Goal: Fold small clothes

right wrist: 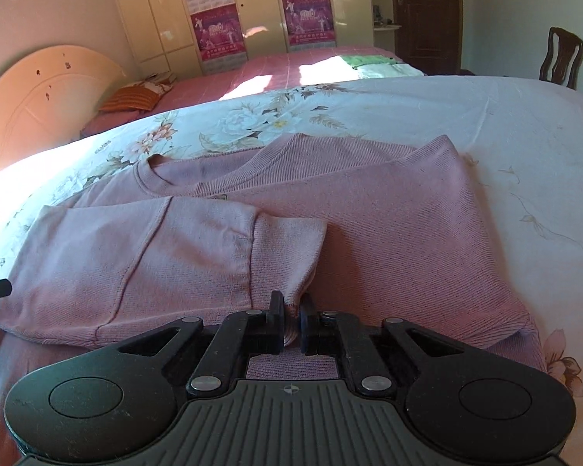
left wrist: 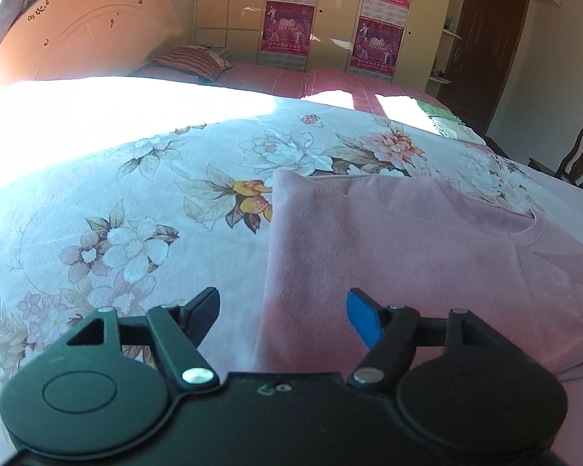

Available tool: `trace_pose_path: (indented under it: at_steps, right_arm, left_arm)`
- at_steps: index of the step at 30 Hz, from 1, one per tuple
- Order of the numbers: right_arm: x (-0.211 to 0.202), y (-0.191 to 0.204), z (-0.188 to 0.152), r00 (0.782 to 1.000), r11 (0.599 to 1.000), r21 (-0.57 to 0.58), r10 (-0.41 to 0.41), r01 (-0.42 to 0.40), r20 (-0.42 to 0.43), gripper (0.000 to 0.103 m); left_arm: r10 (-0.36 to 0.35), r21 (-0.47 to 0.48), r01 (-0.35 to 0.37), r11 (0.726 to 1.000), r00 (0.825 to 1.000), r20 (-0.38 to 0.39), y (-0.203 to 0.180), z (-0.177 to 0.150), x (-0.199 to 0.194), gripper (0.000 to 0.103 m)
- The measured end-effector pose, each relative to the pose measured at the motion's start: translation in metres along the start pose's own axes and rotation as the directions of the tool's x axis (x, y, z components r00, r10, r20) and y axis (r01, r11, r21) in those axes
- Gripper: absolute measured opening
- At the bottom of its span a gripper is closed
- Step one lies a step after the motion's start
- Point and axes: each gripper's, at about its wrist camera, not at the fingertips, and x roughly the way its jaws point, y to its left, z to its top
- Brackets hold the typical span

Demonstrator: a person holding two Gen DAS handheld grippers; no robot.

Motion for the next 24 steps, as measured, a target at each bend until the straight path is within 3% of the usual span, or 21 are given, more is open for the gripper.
trace_pose_path:
  at_steps: [5,11,12,13,15,17,19,21,24]
  right_arm:
    - [0.001,-0.013,0.014,0.998,0.993,0.096,0.065,-0.065,0.002,0.008]
    - [0.027,-0.031,0.04,0.997,0.977,0.203,0.074,-0.067,-0.026,0.013]
    - [0.03,-0.032,0.044,0.997,0.975,0.21,0.077,-0.071,-0.019,0.028]
    - [0.033,-0.032,0.047,0.997,0.976,0.206,0.081,-0.076,-0.016,0.05]
    - [0.04,-0.026,0.051,0.996,0.981,0.178,0.088,-0.083,-0.019,0.056]
    - [0.044,-0.017,0.051,0.998,0.99,0.125,0.065,-0.063,-0.016,0.055]
    - [0.047,-0.01,0.048,0.997,0.994,0.09,0.071,-0.069,-0.022,0.026]
    - [0.046,-0.004,0.048,0.998,0.996,0.053,0.066,-0.065,-0.014,0.012]
    - [0.038,0.003,0.048,0.999,0.999,-0.02,0.03,-0.029,0.032,0.008]
  left_arm:
    - [0.017,0.004,-0.017,1.0,1.0,0.021,0.0,0.017,0.018,0.069]
    - [0.025,0.028,-0.025,0.999,1.0,0.002,-0.007,0.033,0.046,0.068]
    - [0.023,0.033,-0.023,0.999,1.0,-0.004,-0.009,0.034,0.05,0.068]
    - [0.022,0.038,-0.022,0.999,1.0,-0.011,-0.01,0.034,0.054,0.068]
    - [0.023,0.043,-0.022,0.999,1.0,-0.014,-0.012,0.033,0.061,0.066]
    - [0.018,0.036,-0.017,0.999,1.0,-0.013,-0.014,0.032,0.065,0.059]
    - [0.013,0.03,-0.013,0.999,1.0,-0.004,-0.016,0.031,0.067,0.05]
    - [0.009,0.037,-0.009,0.999,1.0,-0.001,-0.02,0.031,0.066,0.047]
    - [0.012,0.045,-0.012,0.999,1.0,0.0,-0.024,0.032,0.066,0.047]
